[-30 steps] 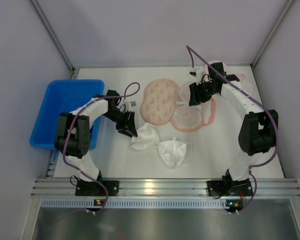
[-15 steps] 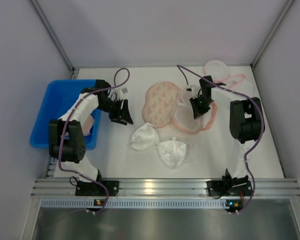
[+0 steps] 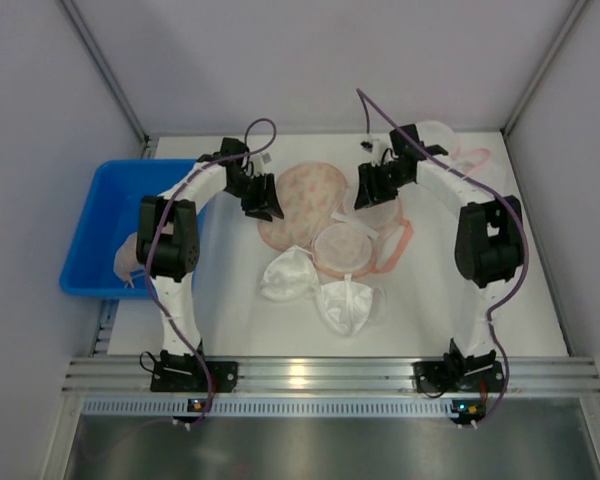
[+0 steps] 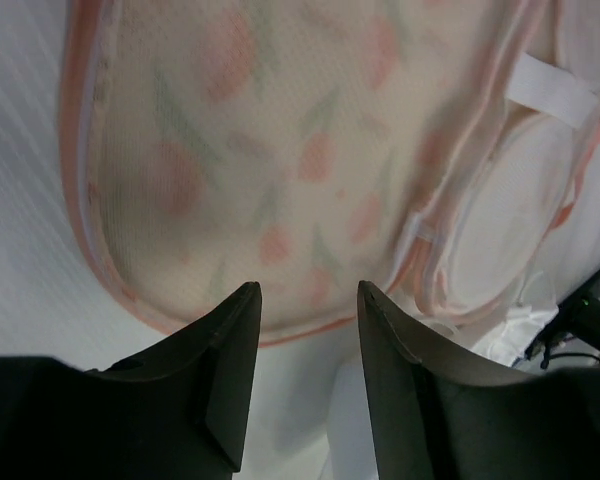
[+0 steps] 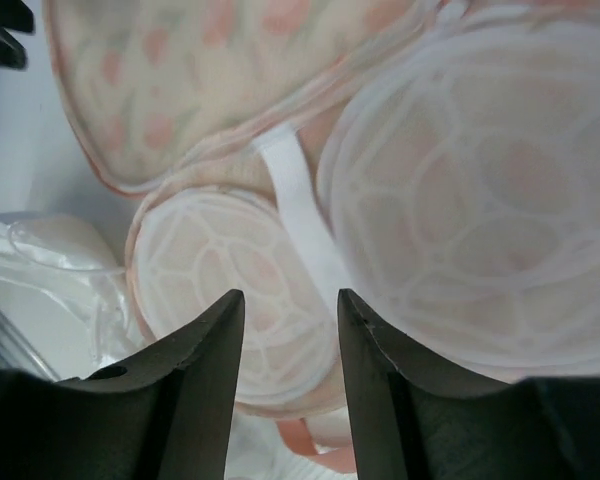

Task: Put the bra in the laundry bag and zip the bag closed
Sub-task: Adjust the laundry bag at the center of the board, then pick up the bra from the center of the board.

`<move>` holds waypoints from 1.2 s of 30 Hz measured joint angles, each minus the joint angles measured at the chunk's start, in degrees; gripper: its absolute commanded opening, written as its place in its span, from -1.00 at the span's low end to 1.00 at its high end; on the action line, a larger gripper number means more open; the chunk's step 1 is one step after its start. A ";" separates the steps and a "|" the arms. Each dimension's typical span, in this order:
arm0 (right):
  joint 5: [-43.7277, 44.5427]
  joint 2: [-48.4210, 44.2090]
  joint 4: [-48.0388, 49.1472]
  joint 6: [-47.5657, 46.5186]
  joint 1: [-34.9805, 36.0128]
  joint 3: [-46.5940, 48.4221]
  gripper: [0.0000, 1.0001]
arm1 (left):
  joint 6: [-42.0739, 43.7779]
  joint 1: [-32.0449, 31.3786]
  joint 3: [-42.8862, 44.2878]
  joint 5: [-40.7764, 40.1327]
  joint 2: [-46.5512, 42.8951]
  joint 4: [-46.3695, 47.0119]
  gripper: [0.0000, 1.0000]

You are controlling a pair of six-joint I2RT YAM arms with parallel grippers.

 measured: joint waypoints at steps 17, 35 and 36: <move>12.85 6.62 2.03 -9.84 -1.95 -0.90 -0.45 | -1.70 -5.03 36.68 -6.67 27.63 2.47 0.05; -1.92 -0.02 6.38 7.50 2.05 -10.32 0.33 | 5.64 -2.51 12.11 -7.52 6.25 6.91 0.15; -1.86 -2.32 5.40 7.52 1.20 -11.21 0.35 | 6.73 -2.14 8.63 -7.41 2.03 7.13 0.15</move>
